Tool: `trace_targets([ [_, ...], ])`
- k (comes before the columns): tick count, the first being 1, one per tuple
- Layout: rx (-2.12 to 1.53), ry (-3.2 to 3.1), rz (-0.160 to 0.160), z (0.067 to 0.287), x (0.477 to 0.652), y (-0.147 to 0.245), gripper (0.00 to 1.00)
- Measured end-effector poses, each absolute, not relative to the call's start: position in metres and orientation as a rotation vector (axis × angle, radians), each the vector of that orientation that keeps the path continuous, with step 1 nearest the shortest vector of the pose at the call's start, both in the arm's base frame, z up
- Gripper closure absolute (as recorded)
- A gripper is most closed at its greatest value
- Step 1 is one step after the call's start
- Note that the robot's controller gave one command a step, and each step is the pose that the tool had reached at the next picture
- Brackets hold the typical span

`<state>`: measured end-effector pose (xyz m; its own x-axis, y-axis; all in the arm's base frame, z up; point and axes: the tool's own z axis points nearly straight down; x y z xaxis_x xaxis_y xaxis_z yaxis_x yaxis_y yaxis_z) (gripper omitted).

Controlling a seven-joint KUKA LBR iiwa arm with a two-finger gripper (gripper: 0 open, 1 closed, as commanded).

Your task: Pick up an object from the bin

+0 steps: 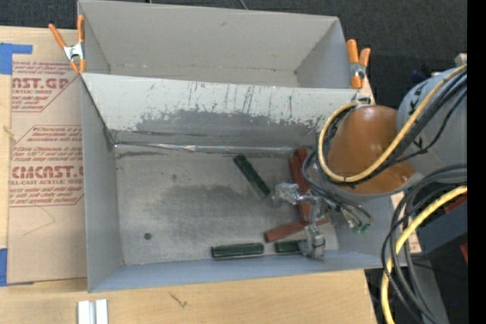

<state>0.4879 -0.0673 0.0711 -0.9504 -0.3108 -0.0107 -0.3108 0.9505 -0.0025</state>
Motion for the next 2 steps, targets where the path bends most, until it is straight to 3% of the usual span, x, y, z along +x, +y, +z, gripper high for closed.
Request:
trace_targets([
  [1,-0.494,3.101,0.0,0.072,0.486,-0.0675,1.0],
  [2,-0.494,3.101,0.0,0.072,0.486,-0.0675,1.0],
])
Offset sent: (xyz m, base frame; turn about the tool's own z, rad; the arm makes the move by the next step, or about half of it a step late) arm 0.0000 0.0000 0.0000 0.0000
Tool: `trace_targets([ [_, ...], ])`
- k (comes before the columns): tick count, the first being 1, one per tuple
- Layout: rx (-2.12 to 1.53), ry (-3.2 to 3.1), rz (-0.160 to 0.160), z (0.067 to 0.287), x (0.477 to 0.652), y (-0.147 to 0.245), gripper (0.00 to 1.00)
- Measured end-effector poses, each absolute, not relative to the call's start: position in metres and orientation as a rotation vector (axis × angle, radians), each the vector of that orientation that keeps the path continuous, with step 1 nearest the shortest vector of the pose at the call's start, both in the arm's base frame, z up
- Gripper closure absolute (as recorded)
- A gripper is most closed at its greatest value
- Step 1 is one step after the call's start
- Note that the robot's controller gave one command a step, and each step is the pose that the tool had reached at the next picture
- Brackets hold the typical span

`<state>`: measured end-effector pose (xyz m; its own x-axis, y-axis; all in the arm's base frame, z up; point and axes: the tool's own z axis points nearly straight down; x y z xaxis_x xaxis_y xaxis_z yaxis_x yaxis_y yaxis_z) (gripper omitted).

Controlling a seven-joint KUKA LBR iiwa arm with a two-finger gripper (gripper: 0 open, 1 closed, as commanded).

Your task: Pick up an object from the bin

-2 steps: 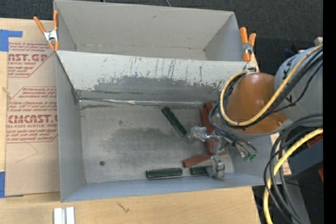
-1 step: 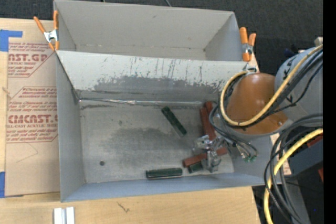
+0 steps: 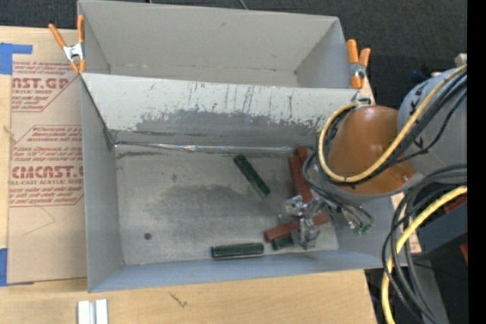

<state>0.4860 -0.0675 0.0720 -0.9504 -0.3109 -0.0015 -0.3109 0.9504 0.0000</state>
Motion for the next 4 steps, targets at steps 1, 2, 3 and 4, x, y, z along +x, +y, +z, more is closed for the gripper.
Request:
trace_targets([
  [1,-0.501,3.1,0.001,0.072,0.486,-0.068,1.0],
  [2,-1.01,2.972,0.002,0.07,0.501,-0.073,0.0],
  [3,-1.008,2.973,-0.002,0.072,0.502,-0.074,1.0],
  [4,-1.01,2.973,0.002,0.07,0.501,-0.073,0.0],
])
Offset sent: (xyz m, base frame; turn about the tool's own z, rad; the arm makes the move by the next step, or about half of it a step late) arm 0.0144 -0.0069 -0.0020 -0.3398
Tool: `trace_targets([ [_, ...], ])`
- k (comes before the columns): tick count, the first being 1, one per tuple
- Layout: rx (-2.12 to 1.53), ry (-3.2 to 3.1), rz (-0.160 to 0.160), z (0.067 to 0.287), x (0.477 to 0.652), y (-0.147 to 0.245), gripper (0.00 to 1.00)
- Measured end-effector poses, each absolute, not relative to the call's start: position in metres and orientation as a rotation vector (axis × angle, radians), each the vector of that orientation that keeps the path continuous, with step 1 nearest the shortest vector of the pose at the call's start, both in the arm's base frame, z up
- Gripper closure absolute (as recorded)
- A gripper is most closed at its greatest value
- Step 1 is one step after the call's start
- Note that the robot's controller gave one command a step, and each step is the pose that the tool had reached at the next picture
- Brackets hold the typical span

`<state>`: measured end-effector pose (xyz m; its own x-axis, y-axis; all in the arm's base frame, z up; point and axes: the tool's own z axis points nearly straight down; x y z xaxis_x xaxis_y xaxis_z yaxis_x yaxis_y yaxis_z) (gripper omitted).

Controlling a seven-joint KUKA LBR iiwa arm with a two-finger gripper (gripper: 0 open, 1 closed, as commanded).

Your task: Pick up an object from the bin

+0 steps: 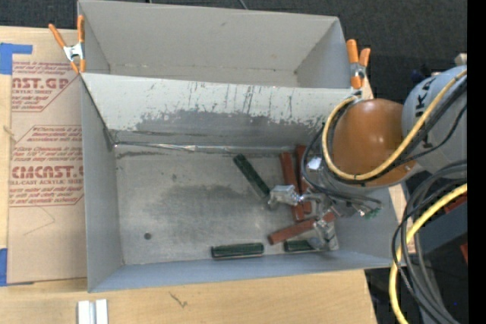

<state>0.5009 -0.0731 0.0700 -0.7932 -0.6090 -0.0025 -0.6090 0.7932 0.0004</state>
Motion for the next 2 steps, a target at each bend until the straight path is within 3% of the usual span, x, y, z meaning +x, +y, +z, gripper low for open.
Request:
trace_targets([
  [1,-1.01,2.973,0.002,0.07,0.501,-0.073,0.0],
  [2,-1.68,2.668,0.016,0.068,0.518,-0.092,1.0],
])
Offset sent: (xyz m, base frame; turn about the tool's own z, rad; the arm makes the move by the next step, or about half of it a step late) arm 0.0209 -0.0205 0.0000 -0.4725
